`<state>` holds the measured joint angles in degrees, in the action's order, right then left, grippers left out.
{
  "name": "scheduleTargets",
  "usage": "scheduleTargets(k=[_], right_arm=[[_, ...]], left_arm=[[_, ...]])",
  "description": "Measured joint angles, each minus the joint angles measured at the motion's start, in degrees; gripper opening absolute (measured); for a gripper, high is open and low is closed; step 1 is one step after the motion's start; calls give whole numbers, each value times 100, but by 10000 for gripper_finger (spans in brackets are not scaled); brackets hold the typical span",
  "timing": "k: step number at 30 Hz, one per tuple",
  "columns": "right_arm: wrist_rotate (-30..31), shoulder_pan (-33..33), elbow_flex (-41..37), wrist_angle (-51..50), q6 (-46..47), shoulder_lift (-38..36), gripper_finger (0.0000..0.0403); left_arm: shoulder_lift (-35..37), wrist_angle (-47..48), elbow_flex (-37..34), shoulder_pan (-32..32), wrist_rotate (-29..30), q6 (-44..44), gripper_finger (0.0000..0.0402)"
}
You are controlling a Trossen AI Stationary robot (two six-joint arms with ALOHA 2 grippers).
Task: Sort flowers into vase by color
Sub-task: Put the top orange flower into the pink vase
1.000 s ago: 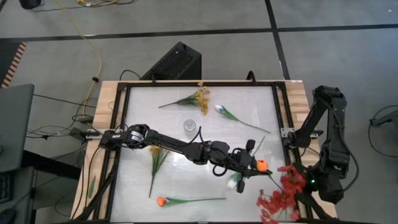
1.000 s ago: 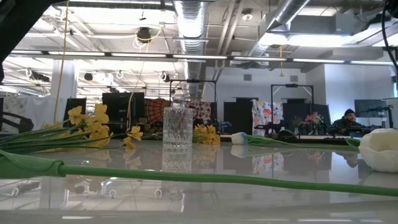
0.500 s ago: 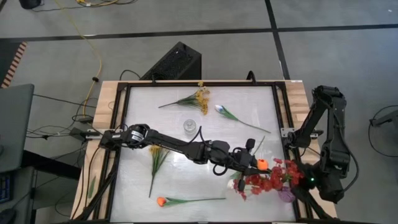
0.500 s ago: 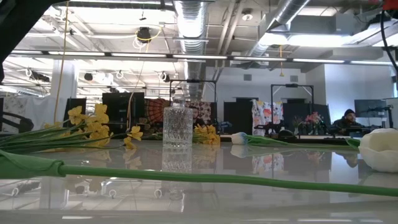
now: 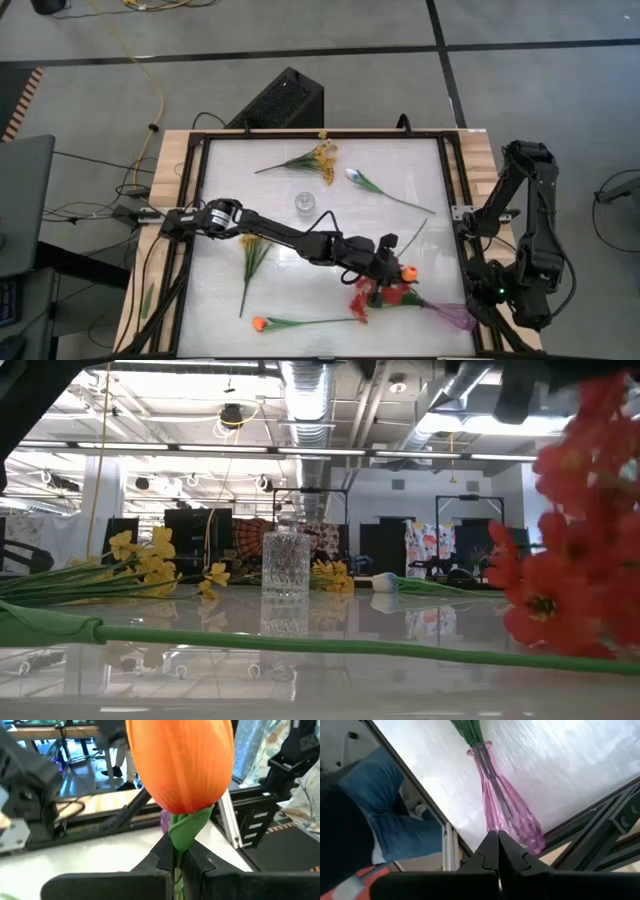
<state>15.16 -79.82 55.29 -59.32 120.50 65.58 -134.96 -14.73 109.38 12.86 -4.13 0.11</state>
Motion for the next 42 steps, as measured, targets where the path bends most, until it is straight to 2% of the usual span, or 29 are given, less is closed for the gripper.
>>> scheduleTargets(k=[5,11,13,17,19,22,29,37,40,42], right_arm=[[2,310,0,359,-597,386,38],[-106,1114,0,855,-2012,818,110],[-395,1443,0,938,-2490,944,142],[-1372,2019,0,894,-3363,1350,204],[-1752,2218,0,915,-3830,1596,227],[-1969,2420,0,1001,-4250,1938,244],[-1951,2659,2,1227,-4654,2541,240],[-1641,2764,35,1859,-5027,3379,233],[-1653,2792,168,1810,-5040,3531,197],[-1591,2793,325,1652,-5024,3537,152]], left_arm=[[-15,-1041,-967,-4,53,-424,0],[-7,-1342,-1367,0,97,-589,0],[30,-1414,-1436,-2,151,-598,0],[161,-1479,-1525,0,153,-610,0],[188,-1629,-1597,15,158,-614,0],[255,-2000,-1864,17,163,-695,0],[454,-3374,-2790,-79,184,-1212,0],[466,-4008,-3255,-76,254,-1463,0],[466,-4076,-3269,-81,213,-1479,0],[466,-4112,-3269,-85,151,-1501,0]])
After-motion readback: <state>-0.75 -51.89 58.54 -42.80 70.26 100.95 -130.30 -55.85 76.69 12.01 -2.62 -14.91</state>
